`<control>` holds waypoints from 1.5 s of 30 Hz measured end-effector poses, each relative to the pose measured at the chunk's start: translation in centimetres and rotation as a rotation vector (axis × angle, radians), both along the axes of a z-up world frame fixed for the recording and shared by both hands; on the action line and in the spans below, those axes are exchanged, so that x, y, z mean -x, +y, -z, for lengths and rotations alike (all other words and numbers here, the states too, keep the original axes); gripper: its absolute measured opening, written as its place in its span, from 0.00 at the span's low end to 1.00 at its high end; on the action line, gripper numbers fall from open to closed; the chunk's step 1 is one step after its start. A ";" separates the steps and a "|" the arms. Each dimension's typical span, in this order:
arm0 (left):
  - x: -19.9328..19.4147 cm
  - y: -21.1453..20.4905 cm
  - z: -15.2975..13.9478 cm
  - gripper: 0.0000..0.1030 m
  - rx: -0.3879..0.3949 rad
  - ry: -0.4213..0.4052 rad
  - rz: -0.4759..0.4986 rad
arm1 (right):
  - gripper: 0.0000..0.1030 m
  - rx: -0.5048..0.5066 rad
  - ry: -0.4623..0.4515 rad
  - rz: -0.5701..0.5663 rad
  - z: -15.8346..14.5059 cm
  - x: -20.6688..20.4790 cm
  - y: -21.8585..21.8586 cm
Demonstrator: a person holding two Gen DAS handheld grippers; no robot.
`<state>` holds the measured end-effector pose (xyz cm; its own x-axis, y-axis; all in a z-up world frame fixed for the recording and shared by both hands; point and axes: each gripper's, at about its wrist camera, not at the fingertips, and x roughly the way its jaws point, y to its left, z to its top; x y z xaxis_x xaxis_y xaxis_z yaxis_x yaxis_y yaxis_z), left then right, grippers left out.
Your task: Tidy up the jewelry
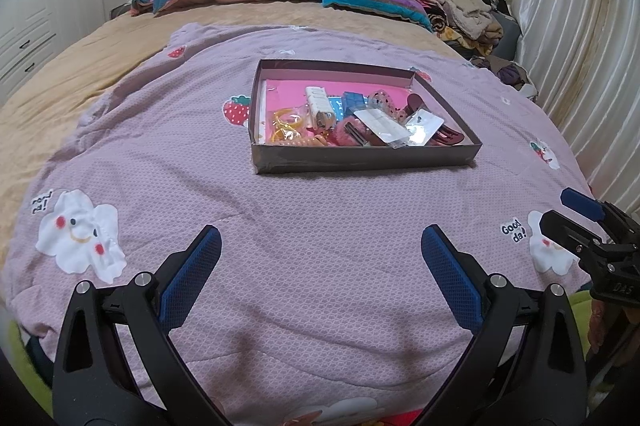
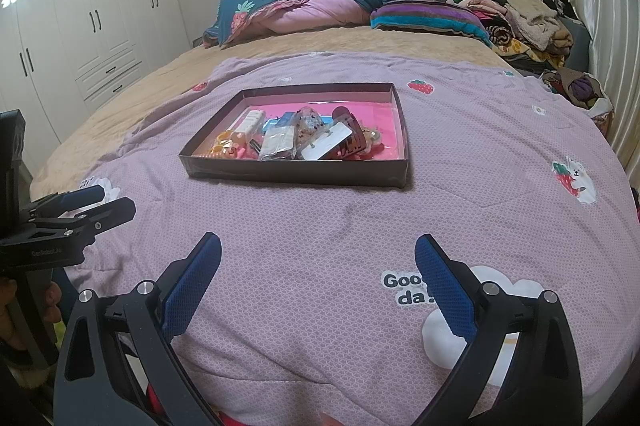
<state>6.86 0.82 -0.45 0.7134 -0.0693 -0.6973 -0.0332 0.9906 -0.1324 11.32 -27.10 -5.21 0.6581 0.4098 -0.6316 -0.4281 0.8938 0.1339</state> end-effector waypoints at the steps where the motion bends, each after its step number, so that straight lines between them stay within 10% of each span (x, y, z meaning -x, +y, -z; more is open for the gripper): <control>1: 0.1 0.1 -0.1 0.91 0.001 0.000 0.001 | 0.94 -0.001 0.000 0.000 0.0 0.0 0.0; 45: 0.3 0.9 0.5 0.91 -0.007 0.034 -0.013 | 0.94 0.032 -0.007 0.008 -0.2 0.7 -0.1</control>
